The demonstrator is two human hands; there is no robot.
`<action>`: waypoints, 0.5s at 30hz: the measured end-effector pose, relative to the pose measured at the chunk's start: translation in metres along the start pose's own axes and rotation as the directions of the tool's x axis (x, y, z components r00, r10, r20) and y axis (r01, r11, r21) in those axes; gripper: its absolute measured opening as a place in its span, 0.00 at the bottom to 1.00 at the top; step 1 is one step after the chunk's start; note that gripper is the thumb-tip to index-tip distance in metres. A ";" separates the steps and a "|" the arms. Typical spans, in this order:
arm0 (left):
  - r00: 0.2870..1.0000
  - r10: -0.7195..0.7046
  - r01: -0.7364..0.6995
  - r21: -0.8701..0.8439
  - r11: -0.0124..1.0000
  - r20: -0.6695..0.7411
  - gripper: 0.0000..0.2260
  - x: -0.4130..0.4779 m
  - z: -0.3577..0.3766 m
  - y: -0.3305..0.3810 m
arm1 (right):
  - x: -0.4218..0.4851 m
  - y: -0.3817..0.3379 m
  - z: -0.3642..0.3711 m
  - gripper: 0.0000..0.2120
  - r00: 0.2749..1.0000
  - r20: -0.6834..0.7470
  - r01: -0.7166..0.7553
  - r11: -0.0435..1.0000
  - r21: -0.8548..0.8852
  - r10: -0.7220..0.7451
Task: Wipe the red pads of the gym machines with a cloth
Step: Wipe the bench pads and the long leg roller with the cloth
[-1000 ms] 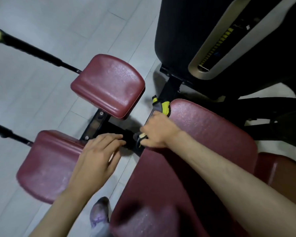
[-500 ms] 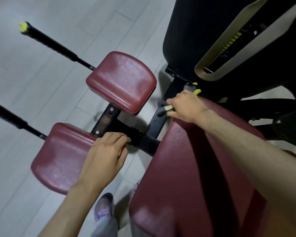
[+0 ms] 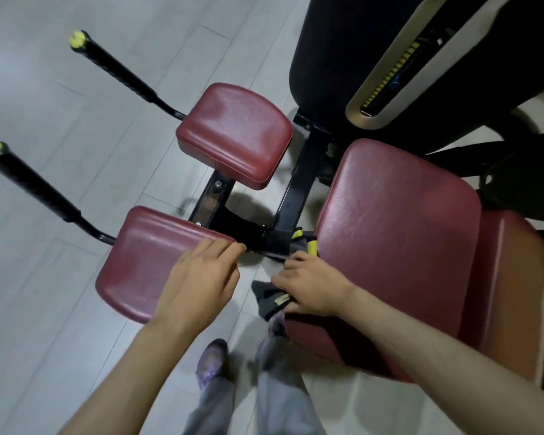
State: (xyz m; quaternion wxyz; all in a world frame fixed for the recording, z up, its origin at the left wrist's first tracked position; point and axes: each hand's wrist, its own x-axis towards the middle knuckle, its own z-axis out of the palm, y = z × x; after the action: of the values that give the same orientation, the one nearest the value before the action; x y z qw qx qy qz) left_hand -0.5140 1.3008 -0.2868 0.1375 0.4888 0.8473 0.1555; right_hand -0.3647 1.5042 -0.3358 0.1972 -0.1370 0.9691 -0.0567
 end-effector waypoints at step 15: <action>0.999 -0.008 0.010 -0.053 0.999 0.044 0.13 -0.086 0.017 -0.002 | 0.000 -0.086 0.016 0.19 0.956 -0.079 -0.285 0.959 0.007 0.284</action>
State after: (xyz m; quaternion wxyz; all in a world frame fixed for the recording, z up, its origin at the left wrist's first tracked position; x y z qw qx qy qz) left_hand -0.4674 1.2265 -0.2968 0.1695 0.4844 0.8420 0.1666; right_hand -0.3370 1.4214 -0.3365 0.1646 0.0057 0.9859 -0.0309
